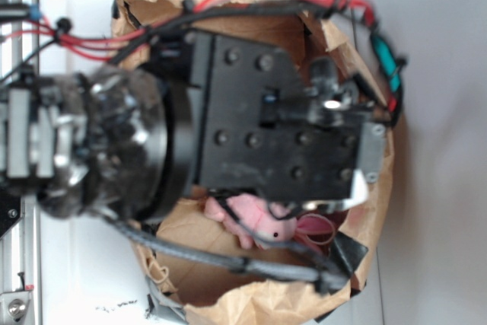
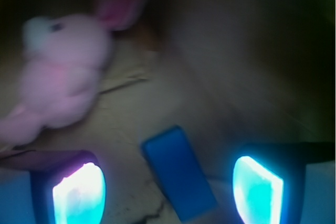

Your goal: Grab the blue block.

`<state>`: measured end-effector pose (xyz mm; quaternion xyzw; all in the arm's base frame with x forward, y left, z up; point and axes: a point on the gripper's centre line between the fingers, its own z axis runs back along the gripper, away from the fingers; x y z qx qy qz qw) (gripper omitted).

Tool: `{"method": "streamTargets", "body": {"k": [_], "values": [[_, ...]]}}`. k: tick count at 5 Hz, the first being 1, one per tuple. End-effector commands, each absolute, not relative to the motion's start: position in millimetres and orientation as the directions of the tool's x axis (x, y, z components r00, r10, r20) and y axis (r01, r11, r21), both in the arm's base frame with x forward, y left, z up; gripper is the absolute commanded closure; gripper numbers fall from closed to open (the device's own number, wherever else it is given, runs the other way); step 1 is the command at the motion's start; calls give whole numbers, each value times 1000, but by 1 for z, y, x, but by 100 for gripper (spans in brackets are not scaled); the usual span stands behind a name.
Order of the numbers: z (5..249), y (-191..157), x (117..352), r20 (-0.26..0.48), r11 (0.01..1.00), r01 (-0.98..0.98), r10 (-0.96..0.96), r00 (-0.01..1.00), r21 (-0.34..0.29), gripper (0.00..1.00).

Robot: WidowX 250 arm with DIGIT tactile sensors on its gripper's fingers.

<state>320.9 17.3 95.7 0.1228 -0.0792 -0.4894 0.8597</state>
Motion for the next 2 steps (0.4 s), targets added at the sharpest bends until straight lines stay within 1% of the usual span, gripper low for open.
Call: {"method": "streamTargets", "body": {"k": [1,2], "values": [[142,29,305,192,370,887,-926,326,278,0],[140,41,307,196,390,880,-918,346,270,0]]}}
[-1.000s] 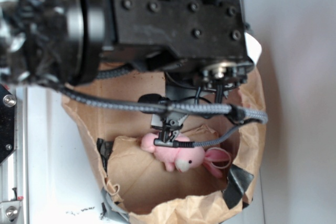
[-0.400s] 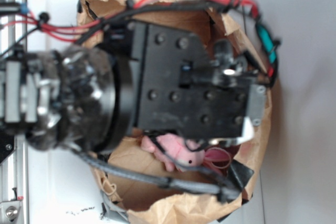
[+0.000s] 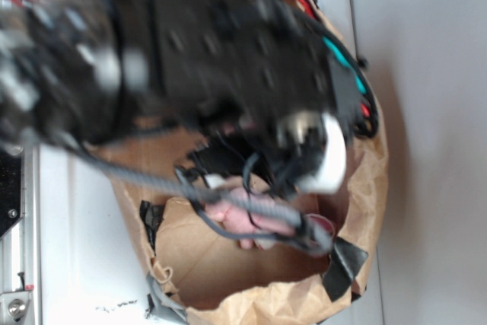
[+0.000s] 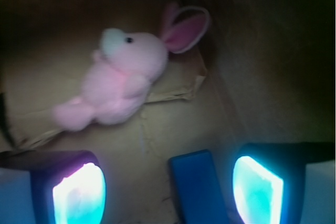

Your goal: Grab the blue block.

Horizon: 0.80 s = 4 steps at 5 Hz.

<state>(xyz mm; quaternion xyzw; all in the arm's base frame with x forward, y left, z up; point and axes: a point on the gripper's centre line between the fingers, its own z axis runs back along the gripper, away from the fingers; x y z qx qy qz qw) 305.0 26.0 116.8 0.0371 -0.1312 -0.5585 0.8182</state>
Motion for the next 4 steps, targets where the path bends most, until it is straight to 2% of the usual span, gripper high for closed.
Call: {"method": "streamTargets", "body": {"k": [1,2,4], "values": [[133,46,313,150,389,873,-921,359,296,0],[123,52,316,127,393,874,-919,372,285,0],[107,57,325,133,375,879,-927,351,295,0]]}}
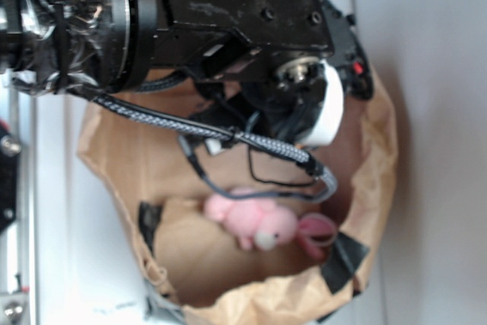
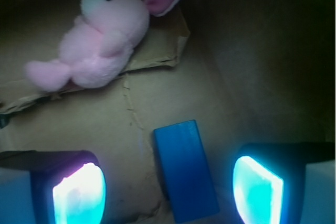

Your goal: Grab the blue block.

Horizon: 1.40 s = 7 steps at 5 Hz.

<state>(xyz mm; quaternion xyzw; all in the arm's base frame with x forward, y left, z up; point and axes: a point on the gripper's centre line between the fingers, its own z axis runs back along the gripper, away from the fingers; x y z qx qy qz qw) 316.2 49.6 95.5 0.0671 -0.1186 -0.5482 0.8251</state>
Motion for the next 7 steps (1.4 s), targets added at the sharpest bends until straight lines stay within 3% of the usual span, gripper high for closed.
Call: {"method": "streamTargets", "body": {"k": [1,7], "values": [[101,54,326,122,368,882,-930,348,293,0],[49,52,339,8,311,912,-947,320,266,0]]}}
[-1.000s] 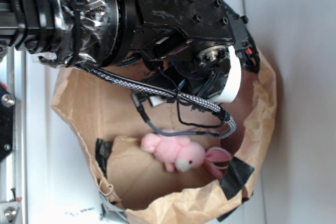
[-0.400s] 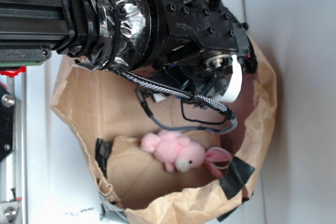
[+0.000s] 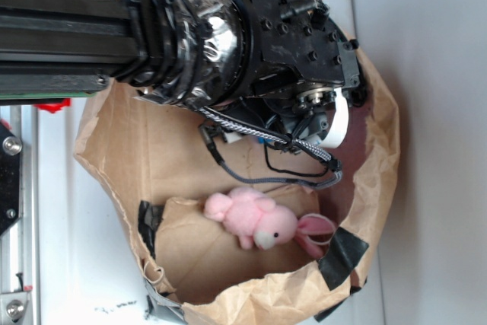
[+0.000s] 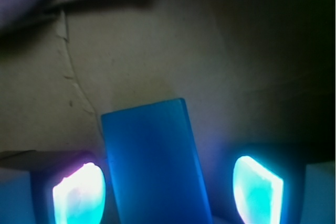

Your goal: Grab the blue block.

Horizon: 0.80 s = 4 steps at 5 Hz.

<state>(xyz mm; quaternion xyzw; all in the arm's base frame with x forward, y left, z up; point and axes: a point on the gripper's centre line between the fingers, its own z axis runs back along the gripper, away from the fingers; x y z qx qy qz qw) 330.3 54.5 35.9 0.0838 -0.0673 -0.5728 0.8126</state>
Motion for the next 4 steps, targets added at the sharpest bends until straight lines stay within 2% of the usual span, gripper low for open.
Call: {"method": "streamTargets", "body": {"k": [1,2,3,4], "values": [[43,42,330,-8,309,913,-946,323,266,0],[36,34,325,-17,296,922,-951,310,249,0],[39,35,325,5,305,917,-949,314,257,100],[42,35,325,14,318,910,-945,326,265,100]]}}
